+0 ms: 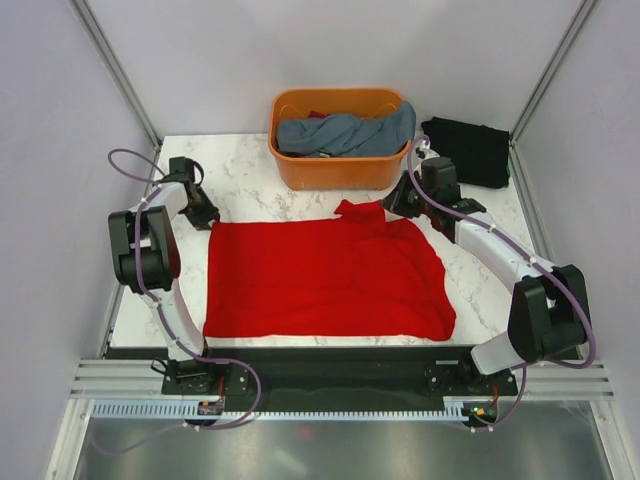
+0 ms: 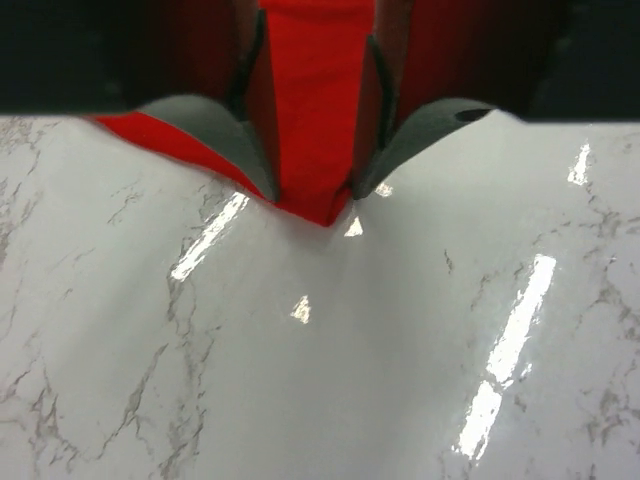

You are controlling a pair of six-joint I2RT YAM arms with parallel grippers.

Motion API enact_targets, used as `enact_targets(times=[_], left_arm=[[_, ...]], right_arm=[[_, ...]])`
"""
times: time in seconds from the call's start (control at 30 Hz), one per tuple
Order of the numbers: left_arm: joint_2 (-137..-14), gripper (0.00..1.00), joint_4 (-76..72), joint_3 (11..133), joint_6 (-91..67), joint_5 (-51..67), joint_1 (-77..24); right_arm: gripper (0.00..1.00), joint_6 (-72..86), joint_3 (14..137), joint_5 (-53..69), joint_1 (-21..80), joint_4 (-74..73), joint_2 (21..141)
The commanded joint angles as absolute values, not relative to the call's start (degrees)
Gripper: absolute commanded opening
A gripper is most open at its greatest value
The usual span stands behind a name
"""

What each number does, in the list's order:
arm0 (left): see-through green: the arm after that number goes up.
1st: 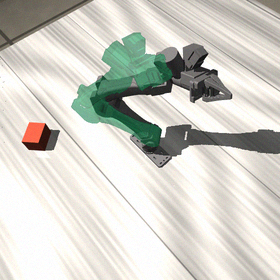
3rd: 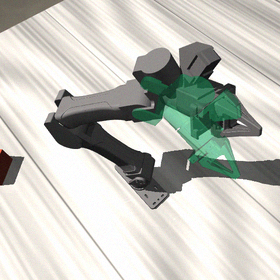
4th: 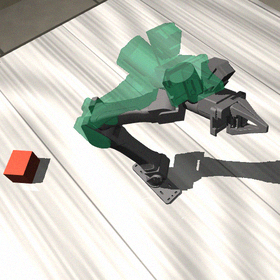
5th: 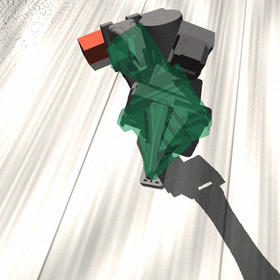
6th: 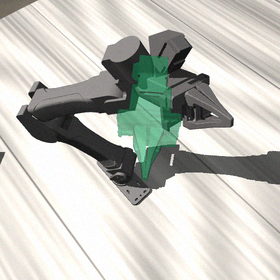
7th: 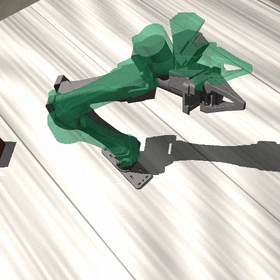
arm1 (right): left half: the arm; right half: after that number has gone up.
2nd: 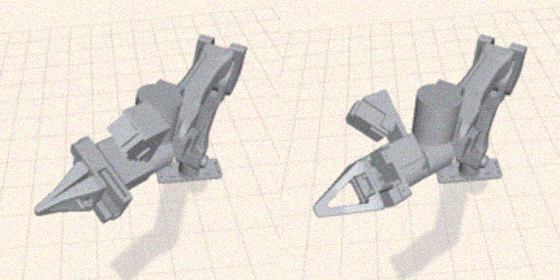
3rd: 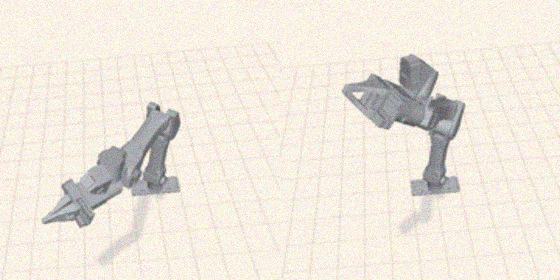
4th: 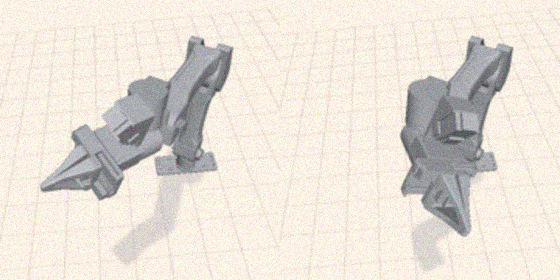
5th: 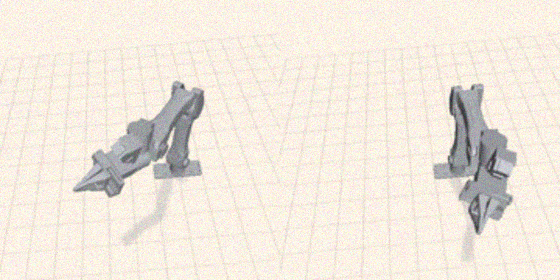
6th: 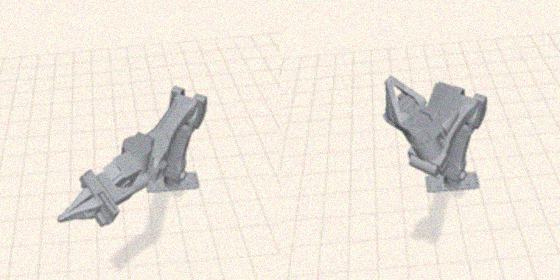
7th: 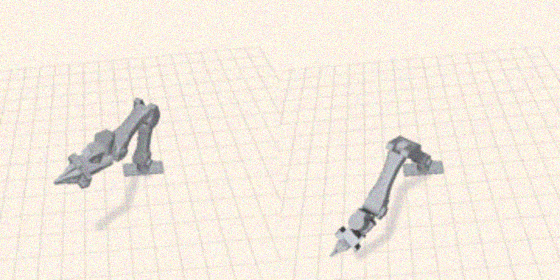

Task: Fold and stack the t-shirts
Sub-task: Fold the tshirt

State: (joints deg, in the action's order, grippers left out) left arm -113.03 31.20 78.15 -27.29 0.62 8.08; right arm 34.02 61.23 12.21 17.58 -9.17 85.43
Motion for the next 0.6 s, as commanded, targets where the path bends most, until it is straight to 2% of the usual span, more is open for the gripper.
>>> enact_targets(times=[0.0,0.03,0.07,0.13,0.17,0.37,0.57], left_arm=[[-114.61,0.36,29.62,80.16,-25.14,3.07,8.09],[-114.87,0.33,29.53,80.16,-25.14,3.25,8.09],[-115.05,0.21,29.44,80.16,-25.14,3.34,8.17],[-114.96,0.11,29.44,80.51,-25.05,3.86,8.26],[-114.53,0.02,29.62,80.68,-24.79,4.13,8.17],[-109.08,0.02,32.25,81.39,-25.57,5.19,8.09],[-98.89,0.02,33.93,77.18,-25.58,4.75,8.26]], right_arm=[[0.00,32.61,60.56,12.66,17.84,-8.79,83.50],[0.00,32.69,60.38,12.66,17.75,-8.96,83.41],[0.00,32.70,60.29,12.57,17.75,-8.96,83.32],[0.00,32.69,60.29,12.39,17.75,-9.14,83.23],[0.00,32.61,60.38,12.31,17.84,-9.23,83.15],[0.00,31.20,61.35,11.43,17.84,-11.69,79.82],[0.00,29.80,58.98,10.11,17.84,-15.20,73.14]])
